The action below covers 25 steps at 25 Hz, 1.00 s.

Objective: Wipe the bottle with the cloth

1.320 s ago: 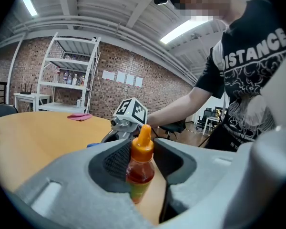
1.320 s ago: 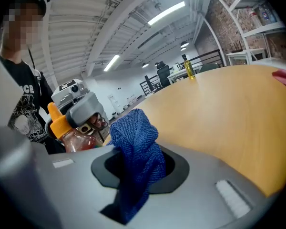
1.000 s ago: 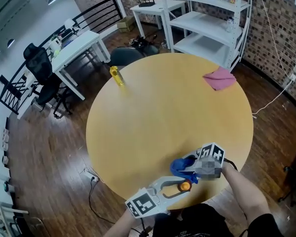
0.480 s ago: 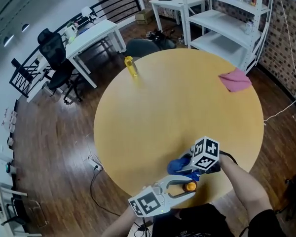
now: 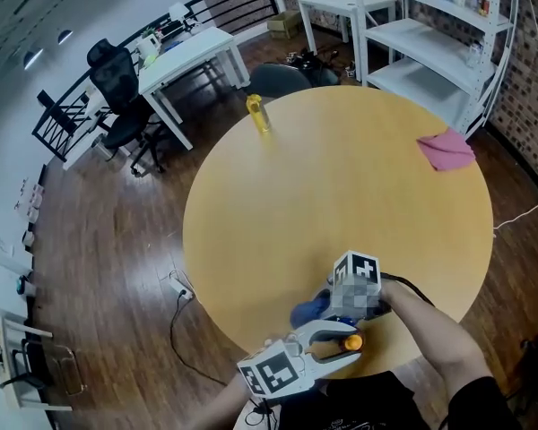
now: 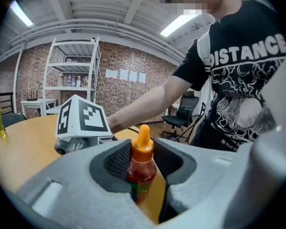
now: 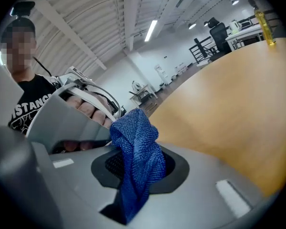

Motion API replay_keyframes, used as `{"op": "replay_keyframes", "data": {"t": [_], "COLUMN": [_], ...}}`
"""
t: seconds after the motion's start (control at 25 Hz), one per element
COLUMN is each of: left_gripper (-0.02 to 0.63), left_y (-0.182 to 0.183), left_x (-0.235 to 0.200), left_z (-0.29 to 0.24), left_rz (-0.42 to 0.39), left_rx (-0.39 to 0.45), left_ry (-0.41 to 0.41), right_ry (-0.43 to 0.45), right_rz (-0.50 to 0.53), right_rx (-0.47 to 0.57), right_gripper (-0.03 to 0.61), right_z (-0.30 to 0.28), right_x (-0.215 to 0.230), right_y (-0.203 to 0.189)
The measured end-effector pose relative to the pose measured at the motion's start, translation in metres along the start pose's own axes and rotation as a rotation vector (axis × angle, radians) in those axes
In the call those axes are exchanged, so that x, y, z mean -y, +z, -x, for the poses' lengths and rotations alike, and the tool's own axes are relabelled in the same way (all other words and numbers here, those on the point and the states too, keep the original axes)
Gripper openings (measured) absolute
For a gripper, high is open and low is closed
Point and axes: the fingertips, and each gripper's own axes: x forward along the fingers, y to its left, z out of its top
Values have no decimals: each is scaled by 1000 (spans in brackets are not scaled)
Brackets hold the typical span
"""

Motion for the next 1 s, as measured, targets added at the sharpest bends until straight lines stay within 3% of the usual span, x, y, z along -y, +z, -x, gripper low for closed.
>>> {"op": "replay_keyframes", "data": {"t": [0.4, 0.64, 0.76, 1.0], "left_gripper": [143, 143, 143, 143], "left_y": [-1, -3, -5, -7], "left_x": [-1, -1, -3, -3], "left_z": [3, 4, 4, 8], "left_rz": [-40, -42, -52, -47], "left_rx": [-31, -32, -40, -36], "left_ry": [28, 34, 38, 59], "right_ry": [142, 169, 58, -265], "right_rz": [-78, -199, -152, -150], "right_rx": [-148, 28, 117, 424], "right_gripper": [80, 78, 78, 79], "right_z": [-29, -32, -23, 46], "right_x": [-7, 1, 18, 48], "right_y": [-2, 24, 34, 55]}}
